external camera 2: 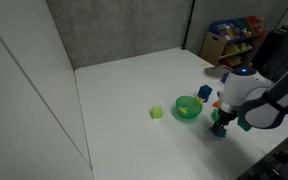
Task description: Put the dark green toy teddy in the green bowl
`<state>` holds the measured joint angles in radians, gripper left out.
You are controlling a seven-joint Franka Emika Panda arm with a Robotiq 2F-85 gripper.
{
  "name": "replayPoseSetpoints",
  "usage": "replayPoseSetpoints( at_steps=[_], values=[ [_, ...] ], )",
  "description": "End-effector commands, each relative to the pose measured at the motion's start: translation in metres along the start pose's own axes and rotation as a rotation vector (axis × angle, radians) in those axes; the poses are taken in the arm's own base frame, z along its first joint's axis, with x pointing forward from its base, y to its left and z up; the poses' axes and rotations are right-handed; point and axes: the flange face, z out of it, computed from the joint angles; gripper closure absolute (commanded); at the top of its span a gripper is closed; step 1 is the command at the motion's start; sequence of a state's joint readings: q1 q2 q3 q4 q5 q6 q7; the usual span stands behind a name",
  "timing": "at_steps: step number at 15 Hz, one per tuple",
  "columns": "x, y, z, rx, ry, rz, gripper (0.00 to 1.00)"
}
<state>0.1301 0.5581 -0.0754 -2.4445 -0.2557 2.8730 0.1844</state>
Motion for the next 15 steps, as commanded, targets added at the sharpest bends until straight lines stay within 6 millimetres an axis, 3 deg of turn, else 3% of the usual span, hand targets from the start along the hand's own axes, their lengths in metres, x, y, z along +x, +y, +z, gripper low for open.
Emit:
replayPoseSetpoints(
  at_steps=[1, 2, 3, 4, 7, 9, 15],
  values=[
    [-0.001, 0.001, 0.015, -0.029, 0.021, -0.021, 0.00],
    [-0.001, 0.001, 0.019, -0.039, 0.026, -0.026, 0.00],
    [-0.002, 0.000, 0.022, -0.044, 0.028, -0.031, 0.25],
    [-0.003, -0.001, 0.025, -0.047, 0.028, -0.035, 0.25],
    [-0.003, -0.004, 0.022, -0.038, 0.031, -0.042, 0.51],
    [-0.001, -0.001, 0.005, -0.025, 0.042, -0.022, 0.63],
    [0.015, 0.013, -0.065, -0.006, 0.140, 0.047, 0.79]
  ],
)
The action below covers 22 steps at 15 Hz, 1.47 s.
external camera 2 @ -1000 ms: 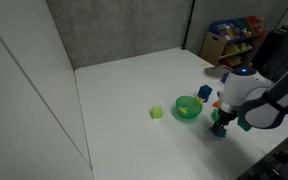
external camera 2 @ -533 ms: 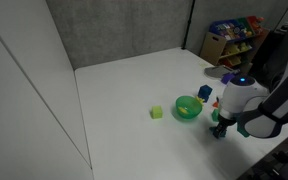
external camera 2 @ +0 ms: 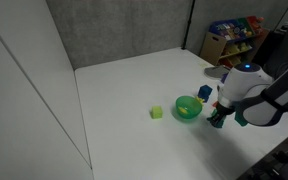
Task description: Put the dark green toy teddy in the green bowl
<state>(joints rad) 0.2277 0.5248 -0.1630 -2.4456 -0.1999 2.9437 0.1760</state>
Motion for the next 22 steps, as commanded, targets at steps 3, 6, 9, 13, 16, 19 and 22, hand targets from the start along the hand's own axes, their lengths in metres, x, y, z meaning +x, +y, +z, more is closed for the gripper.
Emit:
replayPoseSetpoints(
  at_steps=[3, 6, 9, 13, 16, 19, 22],
  values=[
    [0.026, 0.011, -0.074, 0.012, 0.104, 0.028, 0.84],
    [0.056, 0.012, -0.092, -0.024, 0.179, 0.038, 0.89],
    [0.085, 0.015, -0.106, -0.072, 0.234, 0.061, 0.82],
    [0.098, 0.013, -0.115, -0.125, 0.239, 0.079, 0.27],
    [0.092, 0.010, -0.119, -0.133, 0.221, 0.073, 0.02],
    [0.083, 0.012, -0.127, -0.108, 0.204, 0.069, 0.00],
    [0.071, 0.013, -0.144, -0.069, 0.195, 0.070, 0.00]
  ],
)
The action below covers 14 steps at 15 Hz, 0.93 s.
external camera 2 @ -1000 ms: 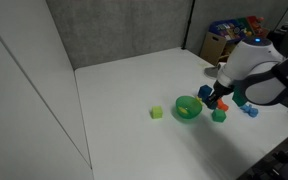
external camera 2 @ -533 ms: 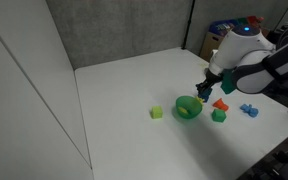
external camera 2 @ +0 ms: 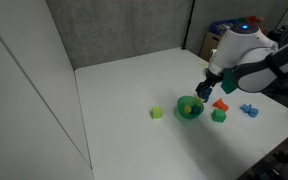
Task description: Put the dark green toy teddy in the green bowl
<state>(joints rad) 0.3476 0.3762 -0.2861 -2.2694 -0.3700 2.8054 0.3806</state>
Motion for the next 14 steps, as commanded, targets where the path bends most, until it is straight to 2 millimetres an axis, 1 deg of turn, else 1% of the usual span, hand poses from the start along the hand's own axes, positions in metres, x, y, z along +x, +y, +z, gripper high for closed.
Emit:
replayPoseSetpoints(
  at_steps=[1, 4, 9, 14],
  values=[
    [-0.013, 0.011, -0.033, 0.045, -0.025, 0.007, 0.00],
    [-0.023, 0.018, -0.055, 0.069, -0.038, 0.018, 0.00],
    [-0.046, 0.037, -0.097, 0.154, -0.104, 0.036, 0.00],
    [-0.059, 0.066, -0.144, 0.213, -0.180, 0.058, 0.00]
  ],
)
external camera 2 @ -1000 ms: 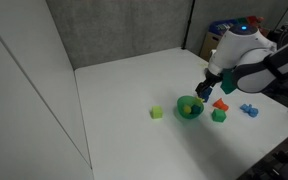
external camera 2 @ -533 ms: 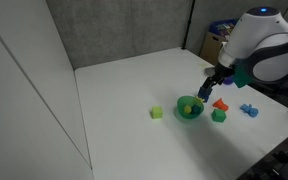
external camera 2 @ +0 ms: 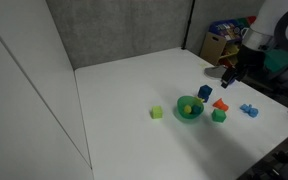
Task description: Put the dark green toy teddy in the green bowl
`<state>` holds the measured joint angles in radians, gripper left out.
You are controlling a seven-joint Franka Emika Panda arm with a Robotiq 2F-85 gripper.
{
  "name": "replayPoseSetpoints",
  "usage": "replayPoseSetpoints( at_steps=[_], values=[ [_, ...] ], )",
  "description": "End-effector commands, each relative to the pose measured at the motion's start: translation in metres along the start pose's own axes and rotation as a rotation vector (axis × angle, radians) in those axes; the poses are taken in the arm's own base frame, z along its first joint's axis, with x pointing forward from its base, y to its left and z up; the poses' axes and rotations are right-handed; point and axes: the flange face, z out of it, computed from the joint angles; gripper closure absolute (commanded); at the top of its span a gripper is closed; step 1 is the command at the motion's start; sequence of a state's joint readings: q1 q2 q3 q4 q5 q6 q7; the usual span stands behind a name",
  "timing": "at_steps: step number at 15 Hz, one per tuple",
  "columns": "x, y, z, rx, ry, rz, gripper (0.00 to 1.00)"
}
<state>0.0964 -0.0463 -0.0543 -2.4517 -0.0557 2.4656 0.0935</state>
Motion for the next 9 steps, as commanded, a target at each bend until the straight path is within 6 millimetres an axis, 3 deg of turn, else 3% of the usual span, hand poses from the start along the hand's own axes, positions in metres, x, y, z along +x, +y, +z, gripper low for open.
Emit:
replayPoseSetpoints(
  at_steps=[1, 6, 7, 8, 9],
  values=[
    [-0.020, 0.017, -0.040, 0.038, -0.062, 0.001, 0.00],
    [-0.036, 0.032, -0.079, 0.028, -0.122, 0.038, 0.00],
    [-0.039, 0.034, -0.083, 0.013, -0.122, 0.043, 0.00],
    [-0.034, 0.030, -0.070, 0.029, -0.119, 0.043, 0.00],
    [-0.036, 0.032, -0.075, 0.028, -0.119, 0.045, 0.00]
  ],
)
